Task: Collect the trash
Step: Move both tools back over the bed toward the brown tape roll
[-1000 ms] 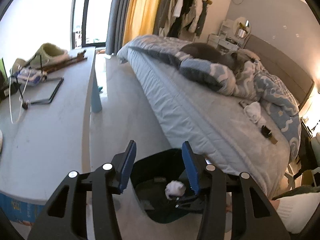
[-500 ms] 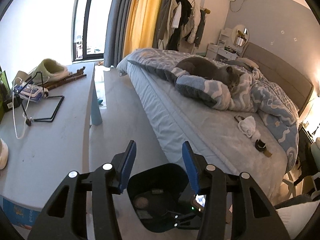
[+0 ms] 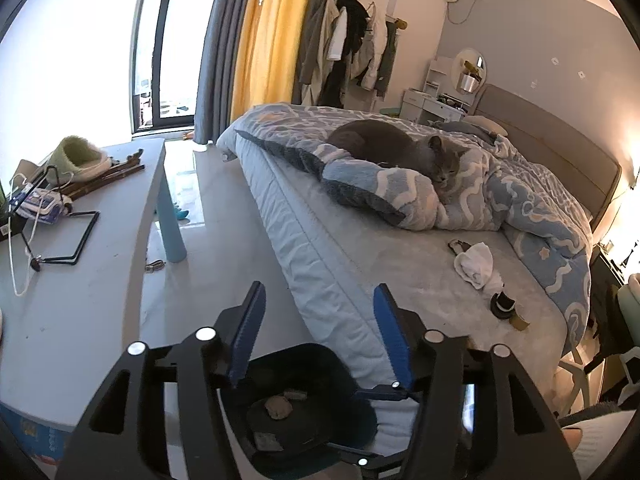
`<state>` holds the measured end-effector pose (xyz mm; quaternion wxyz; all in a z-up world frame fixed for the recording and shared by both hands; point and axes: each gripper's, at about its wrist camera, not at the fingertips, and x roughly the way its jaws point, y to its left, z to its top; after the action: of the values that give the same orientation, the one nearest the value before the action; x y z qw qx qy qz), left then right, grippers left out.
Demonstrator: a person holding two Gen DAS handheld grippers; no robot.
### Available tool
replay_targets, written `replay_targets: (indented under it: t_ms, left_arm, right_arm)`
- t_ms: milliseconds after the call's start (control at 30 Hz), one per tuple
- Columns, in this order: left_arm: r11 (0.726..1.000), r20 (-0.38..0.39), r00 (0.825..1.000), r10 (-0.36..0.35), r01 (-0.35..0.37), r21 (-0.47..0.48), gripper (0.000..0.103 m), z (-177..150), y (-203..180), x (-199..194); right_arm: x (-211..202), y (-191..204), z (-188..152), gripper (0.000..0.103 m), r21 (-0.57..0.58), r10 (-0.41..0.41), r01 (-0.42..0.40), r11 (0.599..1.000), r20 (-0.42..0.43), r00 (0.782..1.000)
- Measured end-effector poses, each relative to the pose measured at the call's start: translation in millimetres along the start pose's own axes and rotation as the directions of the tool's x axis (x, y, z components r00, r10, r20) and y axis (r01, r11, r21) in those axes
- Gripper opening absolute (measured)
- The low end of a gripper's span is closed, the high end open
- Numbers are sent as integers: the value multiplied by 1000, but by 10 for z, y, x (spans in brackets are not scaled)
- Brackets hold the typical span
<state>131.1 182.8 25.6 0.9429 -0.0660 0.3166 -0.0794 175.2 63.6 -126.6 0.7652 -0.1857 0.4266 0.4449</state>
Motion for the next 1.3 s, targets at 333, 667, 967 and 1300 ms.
replay_targets:
  t_ms: [333,667,967,1300]
  left_arm:
    - [1000,-10,1000,-15,15,17,73,37,-297,194]
    - [998,-21,999,-37,38,55,81,34,-623,382]
    - [995,-51,997,-62,65,78,84,11,-927,605]
    - [988,-83,992,-97,106,115,86,-46,-1278,822]
  right_arm:
    - [-548,-275,-119,70,11,-36,36,999,104,994]
    - [-1059,-840,-372,70,104,-121,103,989,185,975]
    - [-1388,-1291,-736,70,201,-198,157,967,205,958]
    - [-1733,-1678,-1063,70,290,-265,194,937,229,937]
